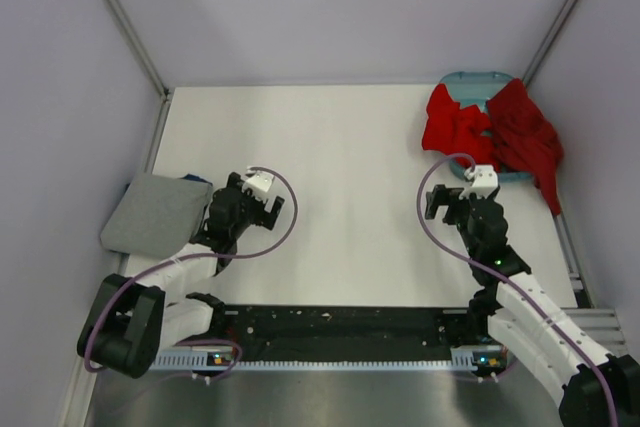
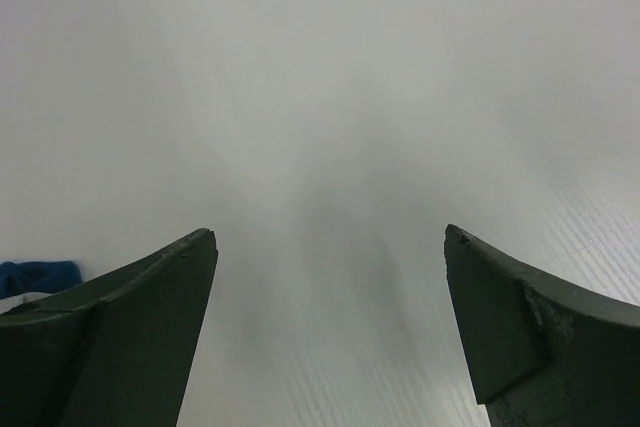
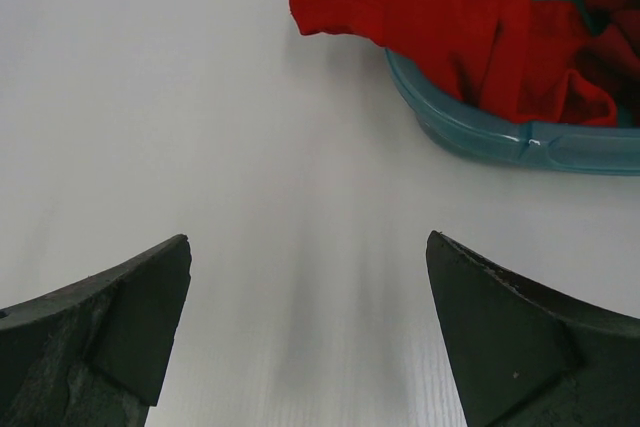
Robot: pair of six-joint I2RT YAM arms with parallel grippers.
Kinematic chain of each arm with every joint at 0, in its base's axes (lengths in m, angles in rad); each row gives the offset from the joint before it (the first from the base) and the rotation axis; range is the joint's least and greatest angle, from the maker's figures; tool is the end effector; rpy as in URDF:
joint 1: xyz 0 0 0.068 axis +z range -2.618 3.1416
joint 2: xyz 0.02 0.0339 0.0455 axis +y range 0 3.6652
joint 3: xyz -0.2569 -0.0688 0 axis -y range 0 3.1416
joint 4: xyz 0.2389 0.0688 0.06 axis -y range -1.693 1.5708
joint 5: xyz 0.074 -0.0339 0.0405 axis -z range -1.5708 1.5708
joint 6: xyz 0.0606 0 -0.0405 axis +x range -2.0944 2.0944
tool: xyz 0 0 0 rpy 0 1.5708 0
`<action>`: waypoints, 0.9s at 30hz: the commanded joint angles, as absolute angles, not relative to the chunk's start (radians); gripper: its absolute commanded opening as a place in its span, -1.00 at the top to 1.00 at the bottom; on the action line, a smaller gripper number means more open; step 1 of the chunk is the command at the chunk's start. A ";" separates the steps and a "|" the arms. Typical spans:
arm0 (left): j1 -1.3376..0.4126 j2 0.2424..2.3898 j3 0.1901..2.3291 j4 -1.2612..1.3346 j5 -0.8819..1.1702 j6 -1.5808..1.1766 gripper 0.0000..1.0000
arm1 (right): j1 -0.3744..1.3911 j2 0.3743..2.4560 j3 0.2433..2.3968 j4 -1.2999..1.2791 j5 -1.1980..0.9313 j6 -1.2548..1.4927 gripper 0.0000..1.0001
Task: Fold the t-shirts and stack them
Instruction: Put the neatly folded tshirt into the corner of the board with the left arm
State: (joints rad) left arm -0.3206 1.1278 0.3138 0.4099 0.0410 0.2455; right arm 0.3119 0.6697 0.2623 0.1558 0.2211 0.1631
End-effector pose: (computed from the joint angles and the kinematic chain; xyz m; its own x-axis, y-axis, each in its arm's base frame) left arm 0.2282 -0.0784 0.1602 -0.2768 0.3478 -0.8958 0.4308 0.8782 0.2078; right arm 0.1855 0.0459 0.2003 -0.2496 0.0860 -0.9645 -0.0575 0.9930 0.1034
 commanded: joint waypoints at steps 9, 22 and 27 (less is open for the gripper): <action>-0.321 1.124 0.310 0.549 0.060 0.235 -0.97 | 0.304 0.666 0.262 0.225 0.235 0.144 -0.97; -0.321 1.121 0.307 0.548 0.071 0.250 -0.98 | 0.302 0.664 0.261 0.225 0.232 0.146 -0.97; -0.322 1.114 0.298 0.560 0.077 0.256 -0.97 | 0.304 0.664 0.262 0.227 0.233 0.146 -0.97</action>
State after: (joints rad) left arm -0.3206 1.1286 0.3138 0.4881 0.0608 0.2455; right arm 0.3119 0.6697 0.2623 0.1871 0.2241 0.1513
